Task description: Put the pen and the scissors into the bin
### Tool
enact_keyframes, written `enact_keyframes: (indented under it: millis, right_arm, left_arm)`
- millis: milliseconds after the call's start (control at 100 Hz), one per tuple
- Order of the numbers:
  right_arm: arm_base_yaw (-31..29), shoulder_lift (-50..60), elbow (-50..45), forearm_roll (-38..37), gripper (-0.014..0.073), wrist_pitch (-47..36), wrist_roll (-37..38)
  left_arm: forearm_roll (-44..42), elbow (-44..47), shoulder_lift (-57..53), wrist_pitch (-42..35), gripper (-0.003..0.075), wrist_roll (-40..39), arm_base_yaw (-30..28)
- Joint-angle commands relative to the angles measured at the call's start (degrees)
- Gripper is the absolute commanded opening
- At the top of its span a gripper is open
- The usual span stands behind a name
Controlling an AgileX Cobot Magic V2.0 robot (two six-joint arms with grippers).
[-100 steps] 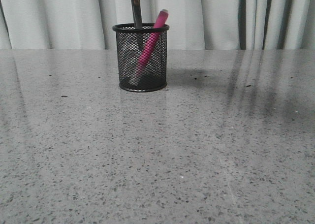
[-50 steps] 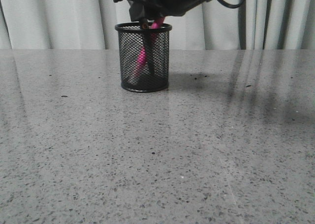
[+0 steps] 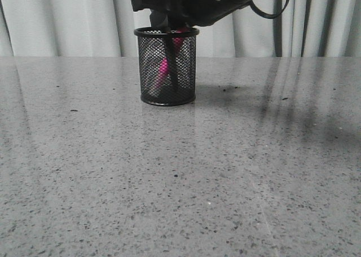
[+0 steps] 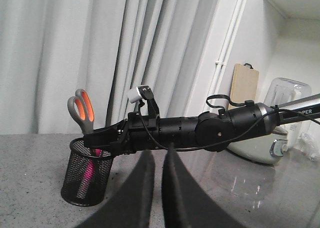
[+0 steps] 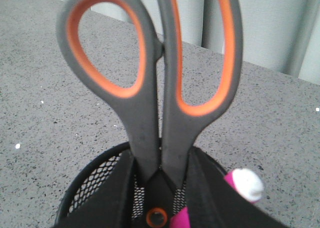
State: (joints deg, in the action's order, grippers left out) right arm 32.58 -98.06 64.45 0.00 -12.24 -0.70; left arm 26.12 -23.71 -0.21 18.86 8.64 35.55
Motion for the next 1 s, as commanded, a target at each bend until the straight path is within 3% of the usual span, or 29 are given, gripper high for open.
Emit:
enact_keyframes:
  millis: [0,190,590,630,670,770,870,990]
  right_arm:
    - [-0.2,2.9,1.0,0.0,0.0076,-2.4,-0.3]
    - [-0.2,3.3,1.0,0.0,0.0323,-2.8,-0.3]
    - [-0.2,14.4,1.0,0.0,0.0339,-3.6,-0.3]
    - [-0.2,16.5,1.0,0.0,0.0318,-3.0,-0.3]
    - [-0.2,18.8,1.0,0.0,0.0244,-1.4,-0.3]
    - [-0.2,25.1,0.5,0.0,-0.0071,4.8,-0.3]
    - [-0.2,32.4,-2.5,-2.3,-0.0066,9.1,-0.4]
    - [-0.2,42.2,-8.1,-9.0,-0.0066,15.8,-0.5]
  left_arm:
    - [1.0,-1.5,1.1,-3.4,0.0008,-0.4,0.2]
    - [1.0,-1.5,1.1,-3.3,0.0008,-0.4,0.2]
    - [-1.4,-1.5,1.1,-0.4,0.0008,-0.4,0.2]
    - [-1.7,-1.5,1.1,-0.4,0.0008,-0.4,0.2]
    - [-2.3,-1.5,1.1,-0.3,0.0008,-0.4,0.2]
    - [-5.0,-1.5,1.1,0.9,0.0008,-0.4,0.2]
    - [-10.5,-1.5,1.2,4.0,0.0008,-2.1,-0.3]
    - [-23.0,-1.5,1.9,8.2,0.0008,-14.2,-3.1]
